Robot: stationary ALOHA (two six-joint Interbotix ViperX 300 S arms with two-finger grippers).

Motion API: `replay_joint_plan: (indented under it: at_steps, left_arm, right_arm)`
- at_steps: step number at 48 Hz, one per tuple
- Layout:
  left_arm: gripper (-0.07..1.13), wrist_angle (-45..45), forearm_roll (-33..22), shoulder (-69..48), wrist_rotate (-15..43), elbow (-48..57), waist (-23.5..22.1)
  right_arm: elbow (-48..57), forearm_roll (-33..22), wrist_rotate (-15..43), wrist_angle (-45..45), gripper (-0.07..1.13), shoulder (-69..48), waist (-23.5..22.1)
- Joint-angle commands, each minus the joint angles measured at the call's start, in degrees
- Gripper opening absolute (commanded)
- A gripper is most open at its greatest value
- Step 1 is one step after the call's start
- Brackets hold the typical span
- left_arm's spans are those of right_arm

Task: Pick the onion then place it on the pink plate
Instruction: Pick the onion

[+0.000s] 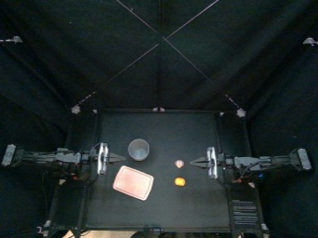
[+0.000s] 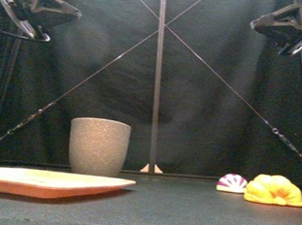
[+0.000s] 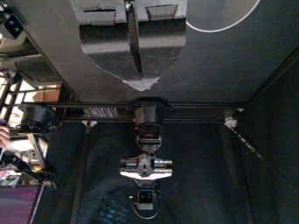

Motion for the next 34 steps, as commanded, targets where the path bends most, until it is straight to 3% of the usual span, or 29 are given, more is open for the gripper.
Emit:
replay_joint_plan:
  at_steps: [1, 6, 10, 15, 20, 25, 34]
  left_arm:
    - [0.06, 3.3, -0.2, 0.4, -0.1, -1.6, 0.2]
    - [0.07, 7.0, -0.2, 0.4, -0.1, -2.6, 0.2]
    - [0.07, 10.1, -0.2, 0.4, -0.1, -3.9, 0.5]
    - [0.08, 11.3, -0.2, 0.4, -0.1, -4.6, 1.2]
    - [0.08, 11.3, -0.2, 0.4, 0.0, -4.5, 1.9]
    - [0.08, 11.3, -0.2, 0.4, 0.0, -4.3, 2.5]
    - [0.08, 11.3, -0.2, 0.4, 0.1, -4.0, 3.1]
  right_arm:
    - [-0.8, 0.6, 0.5, 1.1, 0.08, 1.3, -0.4]
    - [-2.4, 0.2, 0.3, 8.4, 0.15, 2.9, -0.6]
    - [-4.6, 0.4, 0.4, 15.3, 0.27, 4.7, -1.7]
    - [-7.4, 1.1, 0.4, 20.7, 0.55, 7.5, -3.4]
    - [-8.3, 1.8, 0.4, 20.7, 0.84, 9.5, -4.7]
    - [-8.3, 2.3, 0.4, 20.6, 1.06, 11.6, -6.3]
    - [-7.2, 2.7, 0.4, 21.4, 1.05, 17.1, -8.5]
